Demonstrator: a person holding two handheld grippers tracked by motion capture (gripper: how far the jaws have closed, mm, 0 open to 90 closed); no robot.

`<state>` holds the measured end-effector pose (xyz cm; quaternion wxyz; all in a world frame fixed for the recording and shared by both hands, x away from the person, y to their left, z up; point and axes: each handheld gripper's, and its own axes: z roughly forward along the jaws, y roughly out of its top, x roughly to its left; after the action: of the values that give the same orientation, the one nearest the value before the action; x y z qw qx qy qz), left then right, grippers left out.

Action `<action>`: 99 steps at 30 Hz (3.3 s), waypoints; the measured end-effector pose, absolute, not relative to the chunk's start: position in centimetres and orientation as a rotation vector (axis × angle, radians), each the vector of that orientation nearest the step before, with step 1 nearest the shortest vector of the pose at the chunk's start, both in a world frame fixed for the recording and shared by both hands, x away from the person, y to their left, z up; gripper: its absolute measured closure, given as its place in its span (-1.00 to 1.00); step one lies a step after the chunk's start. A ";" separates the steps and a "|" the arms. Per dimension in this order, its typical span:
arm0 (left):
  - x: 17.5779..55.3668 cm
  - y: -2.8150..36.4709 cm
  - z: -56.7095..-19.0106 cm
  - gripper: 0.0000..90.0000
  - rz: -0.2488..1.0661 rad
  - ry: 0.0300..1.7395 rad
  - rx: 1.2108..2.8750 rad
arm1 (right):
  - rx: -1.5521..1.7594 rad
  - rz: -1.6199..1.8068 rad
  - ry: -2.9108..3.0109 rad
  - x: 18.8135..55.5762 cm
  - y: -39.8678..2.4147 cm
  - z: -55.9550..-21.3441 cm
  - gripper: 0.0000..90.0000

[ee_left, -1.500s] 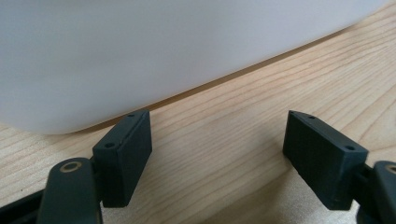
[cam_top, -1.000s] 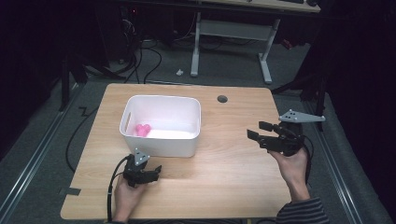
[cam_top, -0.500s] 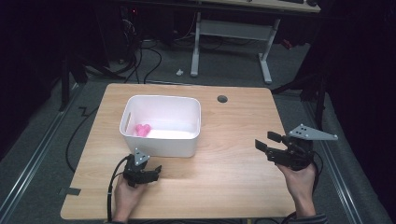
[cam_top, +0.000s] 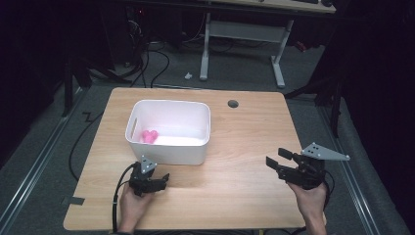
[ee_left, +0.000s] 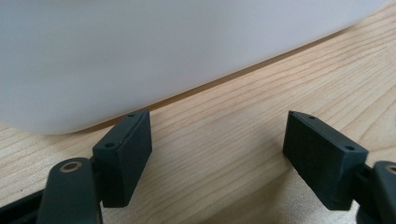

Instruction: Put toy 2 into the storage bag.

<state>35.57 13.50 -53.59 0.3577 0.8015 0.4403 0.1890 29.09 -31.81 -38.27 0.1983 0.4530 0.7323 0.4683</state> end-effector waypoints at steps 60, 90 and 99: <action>35.6 13.5 -53.6 -0.46 0.487 1.136 2.068 | 1.383 1.208 2.167 32.8 -27.4 -46.3 -0.14; 35.6 13.5 -53.6 -0.46 0.487 1.136 2.068 | 1.415 1.001 2.206 34.7 -25.7 -51.4 -0.20; 35.6 13.5 -53.6 -0.46 0.487 1.136 2.069 | 1.413 0.961 2.202 35.0 -25.3 -52.0 -0.22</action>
<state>35.57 13.51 -53.59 0.3577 0.8016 0.4403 0.1886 34.96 -25.28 -52.03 0.1765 0.4990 0.7776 0.3394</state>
